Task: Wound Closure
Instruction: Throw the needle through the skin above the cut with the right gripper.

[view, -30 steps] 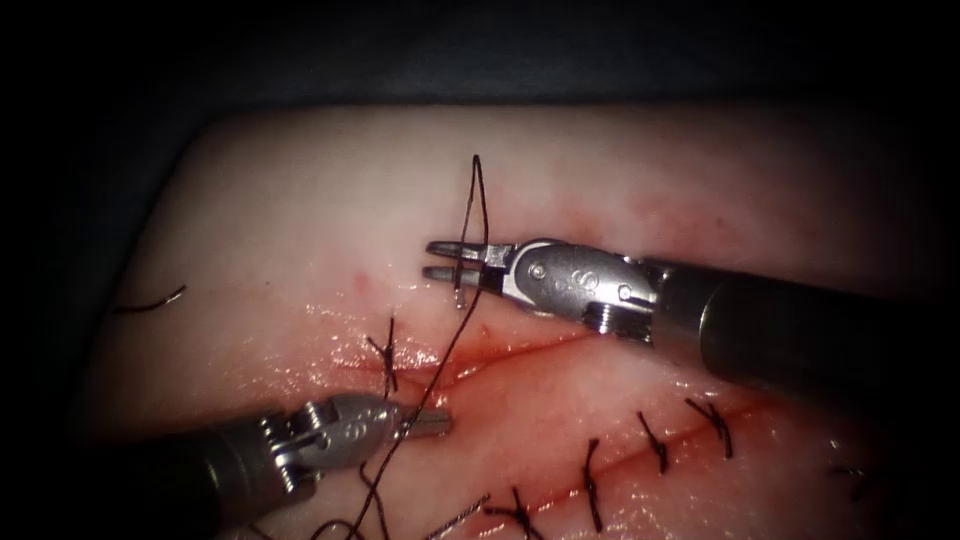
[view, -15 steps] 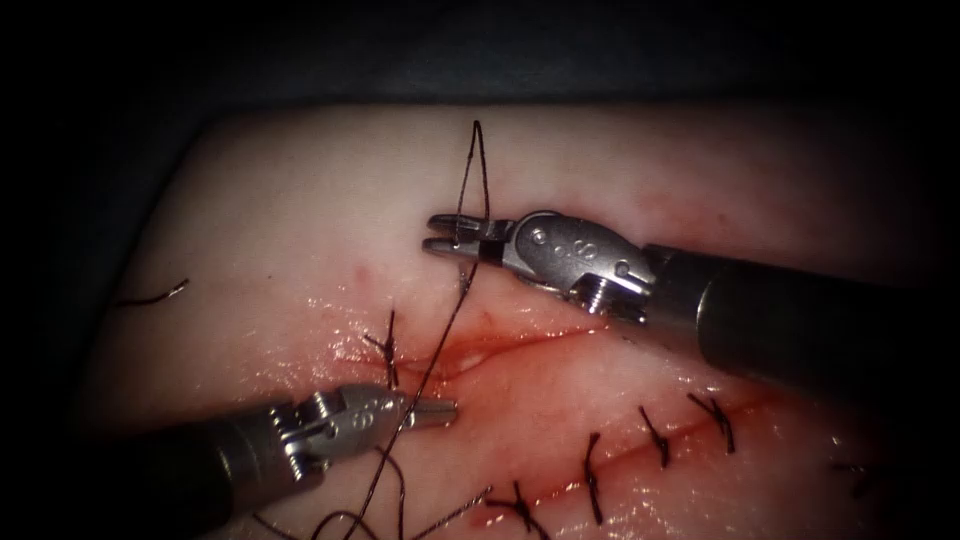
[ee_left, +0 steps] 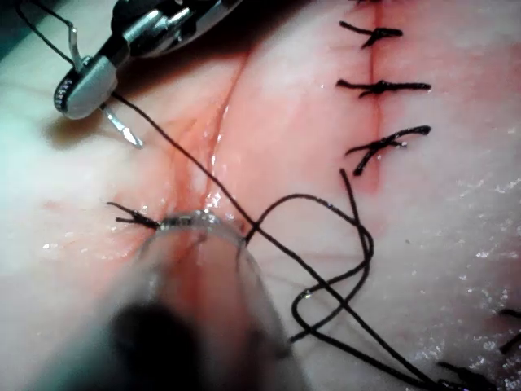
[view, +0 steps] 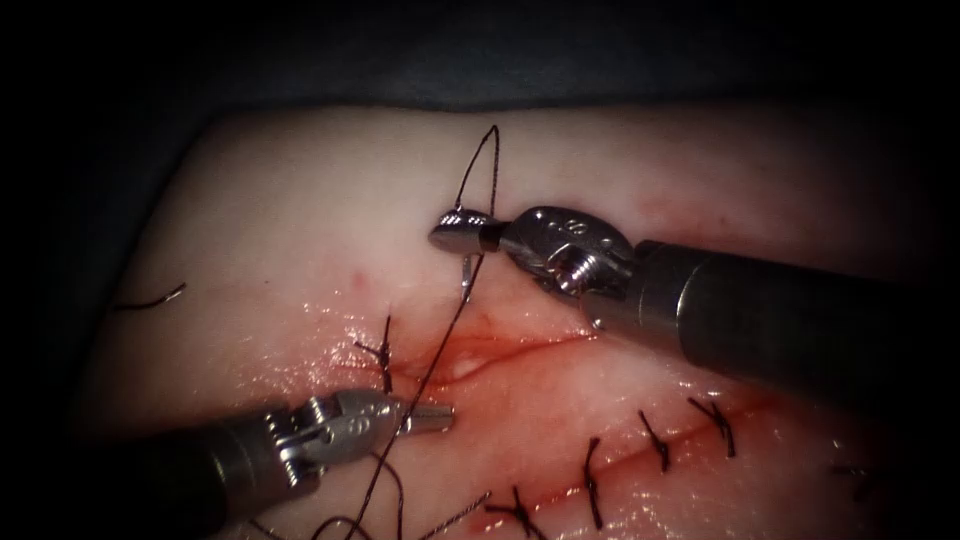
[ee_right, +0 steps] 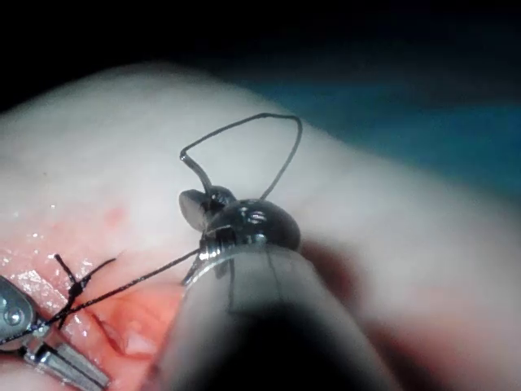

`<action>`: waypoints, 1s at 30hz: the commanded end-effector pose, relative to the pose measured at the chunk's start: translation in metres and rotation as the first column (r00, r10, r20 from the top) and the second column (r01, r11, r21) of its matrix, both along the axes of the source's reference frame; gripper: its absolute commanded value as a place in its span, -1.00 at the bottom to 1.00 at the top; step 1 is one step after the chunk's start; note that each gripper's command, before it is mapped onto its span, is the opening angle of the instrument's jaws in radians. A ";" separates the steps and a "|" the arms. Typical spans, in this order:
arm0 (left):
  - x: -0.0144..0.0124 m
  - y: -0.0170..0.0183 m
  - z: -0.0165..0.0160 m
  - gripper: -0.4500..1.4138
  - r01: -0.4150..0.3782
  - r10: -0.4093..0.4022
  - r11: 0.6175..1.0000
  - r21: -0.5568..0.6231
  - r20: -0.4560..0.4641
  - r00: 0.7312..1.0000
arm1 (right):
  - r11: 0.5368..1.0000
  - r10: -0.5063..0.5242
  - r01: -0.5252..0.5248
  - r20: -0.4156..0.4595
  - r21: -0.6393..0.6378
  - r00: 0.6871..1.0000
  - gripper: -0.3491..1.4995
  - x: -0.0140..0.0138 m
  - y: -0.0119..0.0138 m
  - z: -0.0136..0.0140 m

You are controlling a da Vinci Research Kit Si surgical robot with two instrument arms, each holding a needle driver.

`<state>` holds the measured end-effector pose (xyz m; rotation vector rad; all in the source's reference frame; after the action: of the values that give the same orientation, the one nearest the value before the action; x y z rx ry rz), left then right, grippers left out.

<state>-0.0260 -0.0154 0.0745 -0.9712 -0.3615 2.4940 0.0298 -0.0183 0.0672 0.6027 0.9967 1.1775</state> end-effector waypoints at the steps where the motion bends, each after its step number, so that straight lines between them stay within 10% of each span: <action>1: -0.0007 0.0004 0.0004 -0.93 0.000 0.000 1.000 -0.002 0.002 1.000 | 1.000 0.002 -0.002 -0.008 0.006 1.000 -1.00 0.0012 0.0005 -0.0001; 30: -0.0001 0.0008 0.0003 -0.95 -0.011 0.011 1.000 -0.006 0.006 1.000 | 0.976 -0.024 0.040 -0.079 0.213 0.997 -1.00 0.0032 -0.0057 -0.0016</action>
<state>-0.0254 -0.0150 0.0745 -0.9798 -0.3658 2.5040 0.0319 -0.0246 0.0654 0.8374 0.9240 1.2540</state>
